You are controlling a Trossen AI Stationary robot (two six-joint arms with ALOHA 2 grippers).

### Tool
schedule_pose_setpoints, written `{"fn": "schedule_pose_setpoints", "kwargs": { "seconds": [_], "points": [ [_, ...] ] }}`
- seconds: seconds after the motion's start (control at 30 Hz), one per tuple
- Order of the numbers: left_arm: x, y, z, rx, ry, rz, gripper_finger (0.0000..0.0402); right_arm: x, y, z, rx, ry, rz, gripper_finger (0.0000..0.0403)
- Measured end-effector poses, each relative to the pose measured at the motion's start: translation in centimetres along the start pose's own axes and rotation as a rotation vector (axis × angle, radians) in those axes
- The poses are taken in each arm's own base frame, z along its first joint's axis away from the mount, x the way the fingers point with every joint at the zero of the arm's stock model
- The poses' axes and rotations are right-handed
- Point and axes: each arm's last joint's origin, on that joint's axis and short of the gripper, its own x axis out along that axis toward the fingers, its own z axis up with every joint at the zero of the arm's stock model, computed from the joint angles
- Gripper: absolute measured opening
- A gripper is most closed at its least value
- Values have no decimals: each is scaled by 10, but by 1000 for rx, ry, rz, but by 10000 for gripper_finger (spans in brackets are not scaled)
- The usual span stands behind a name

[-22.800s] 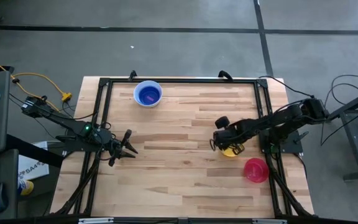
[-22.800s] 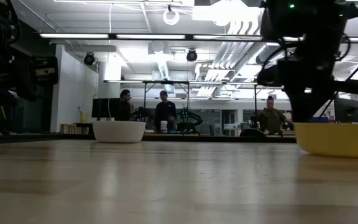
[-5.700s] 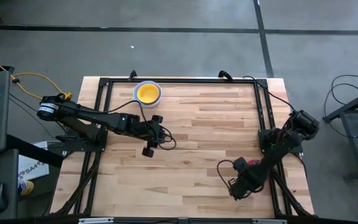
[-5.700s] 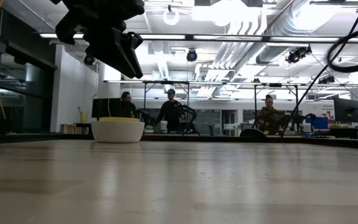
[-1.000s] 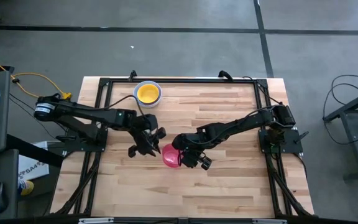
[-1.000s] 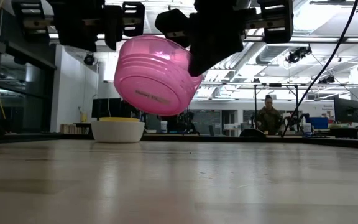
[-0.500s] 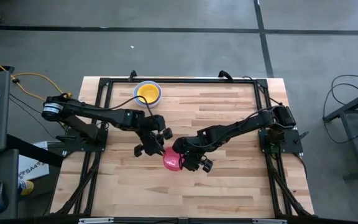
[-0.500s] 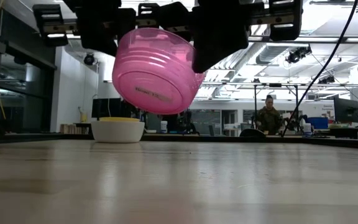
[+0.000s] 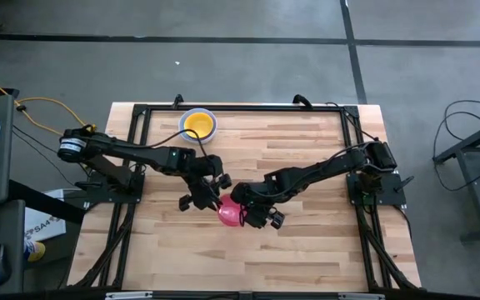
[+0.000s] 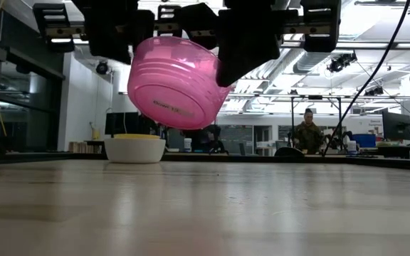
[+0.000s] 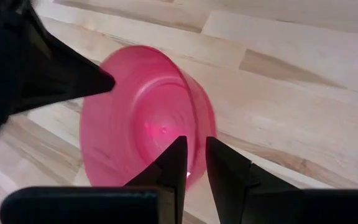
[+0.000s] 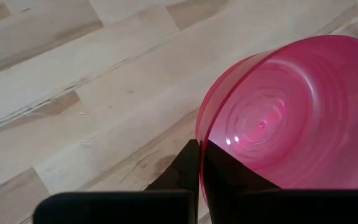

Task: Nest bowls inside each other
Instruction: Stack the red bowl on top of the yellow bowl

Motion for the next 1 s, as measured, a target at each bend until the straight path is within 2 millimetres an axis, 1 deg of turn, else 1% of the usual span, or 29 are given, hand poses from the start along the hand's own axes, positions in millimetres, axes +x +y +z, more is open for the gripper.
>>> {"fn": "schedule_pose_setpoints", "kwargs": {
  "seconds": [0.23, 0.43, 0.6, 1.0],
  "points": [
    [14, 1, -7, -8, 18, -35, 56, 0, 0, 0, -1, 3, -2, 3],
    [19, 2, -10, 9, 25, -41, 52, 0, 0, 0, -1, 2, 0, 3],
    [19, 1, -10, 5, 31, -52, 10, 0, 0, 0, -1, 6, -3, 3],
    [19, 1, -11, 5, 34, -49, 3, 0, 1, 1, 1, 8, -12, 3]
  ]
}}
